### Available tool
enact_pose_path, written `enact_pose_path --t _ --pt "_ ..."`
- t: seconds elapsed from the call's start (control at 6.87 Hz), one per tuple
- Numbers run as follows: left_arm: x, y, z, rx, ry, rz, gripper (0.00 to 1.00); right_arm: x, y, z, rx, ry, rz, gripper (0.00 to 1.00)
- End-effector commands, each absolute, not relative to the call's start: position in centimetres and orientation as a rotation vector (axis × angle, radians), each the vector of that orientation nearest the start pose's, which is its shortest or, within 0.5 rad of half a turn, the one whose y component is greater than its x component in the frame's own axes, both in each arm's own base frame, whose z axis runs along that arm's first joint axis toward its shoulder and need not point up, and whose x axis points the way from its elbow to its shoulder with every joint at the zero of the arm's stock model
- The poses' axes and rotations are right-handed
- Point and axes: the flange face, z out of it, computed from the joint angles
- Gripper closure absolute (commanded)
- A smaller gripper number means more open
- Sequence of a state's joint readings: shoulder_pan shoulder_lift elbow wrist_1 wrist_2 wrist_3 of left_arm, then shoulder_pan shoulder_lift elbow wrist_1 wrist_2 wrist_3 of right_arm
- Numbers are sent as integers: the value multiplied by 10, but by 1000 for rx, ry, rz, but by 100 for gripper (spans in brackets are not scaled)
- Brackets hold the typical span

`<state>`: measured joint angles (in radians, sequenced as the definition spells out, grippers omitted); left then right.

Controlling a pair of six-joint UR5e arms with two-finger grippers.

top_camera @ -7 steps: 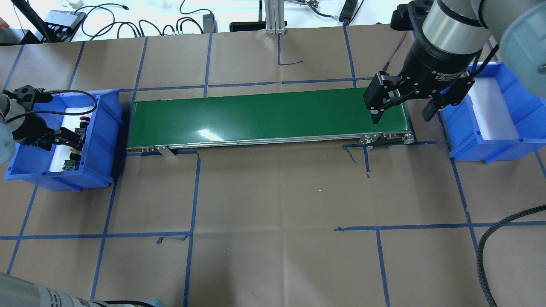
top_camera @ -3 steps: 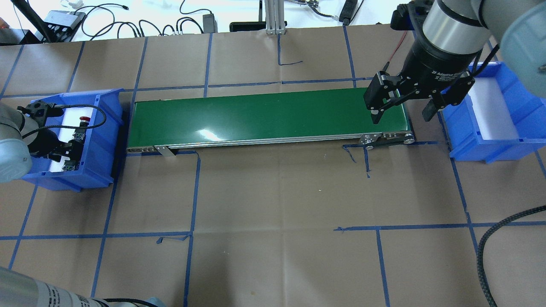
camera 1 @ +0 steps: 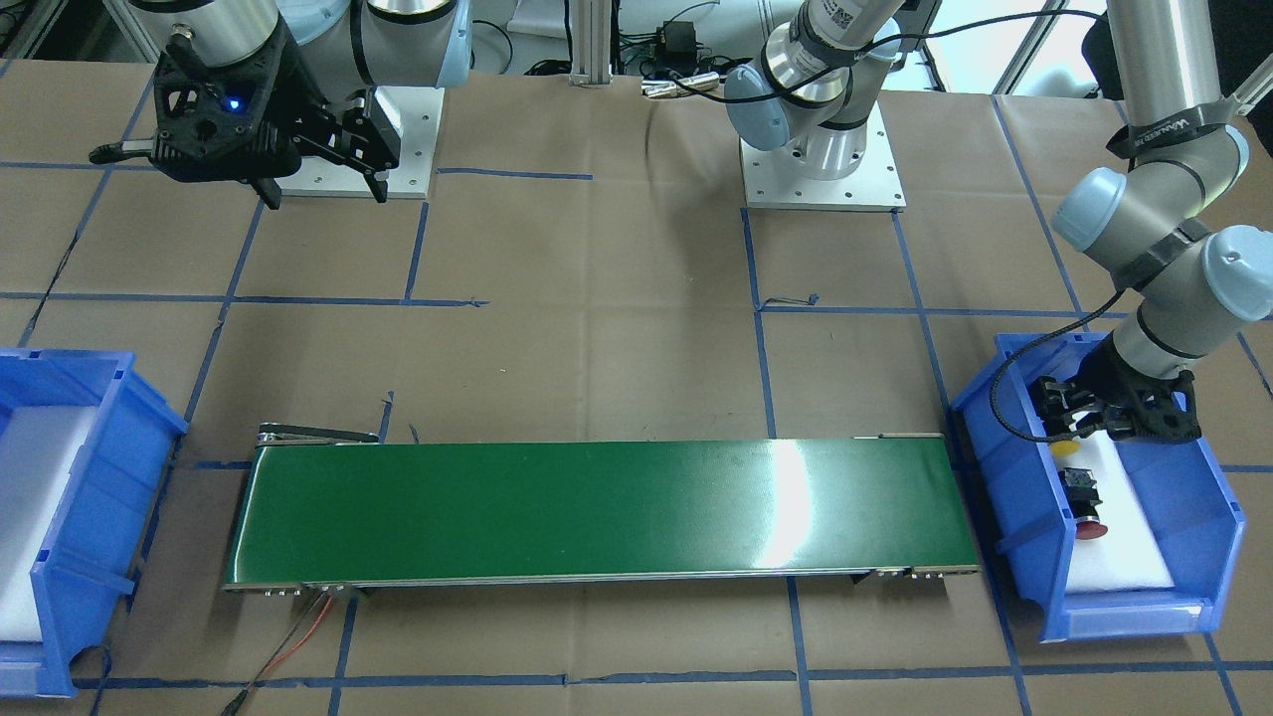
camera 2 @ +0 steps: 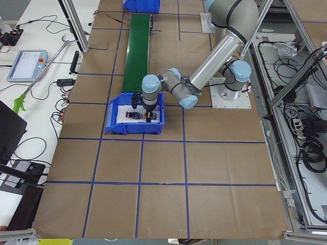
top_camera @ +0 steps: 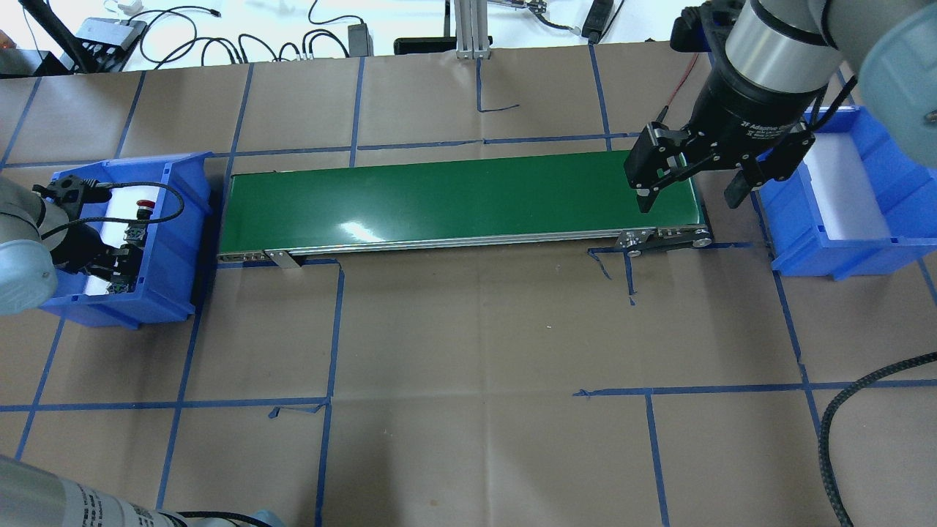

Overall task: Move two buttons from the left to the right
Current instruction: 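Lower the left gripper and grasp the yellow-capped button, then lift the yellow button and carry it to the conveyor's near end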

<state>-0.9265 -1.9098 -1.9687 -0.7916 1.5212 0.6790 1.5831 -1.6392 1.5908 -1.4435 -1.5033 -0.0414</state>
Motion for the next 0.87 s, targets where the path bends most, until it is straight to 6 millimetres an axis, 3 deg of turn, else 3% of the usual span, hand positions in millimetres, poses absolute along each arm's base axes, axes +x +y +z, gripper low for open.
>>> enact_pose_path --t 0.0,0.15,0.29,0.44,0.73 --pt "212 -512 205 62 3150 -99 88 146 -453 498 -78 3070 121 0" --pt "214 -514 217 58 3138 -123 98 146 -453 498 -78 3070 121 0" --pt "213 -515 228 56 3129 -144 99 146 -453 498 -78 3070 121 0" --pt "211 -511 253 59 3109 -175 99 146 -453 498 -78 3070 121 0" --pt "202 -501 331 58 3131 -128 99 146 -453 498 -78 3070 121 0"
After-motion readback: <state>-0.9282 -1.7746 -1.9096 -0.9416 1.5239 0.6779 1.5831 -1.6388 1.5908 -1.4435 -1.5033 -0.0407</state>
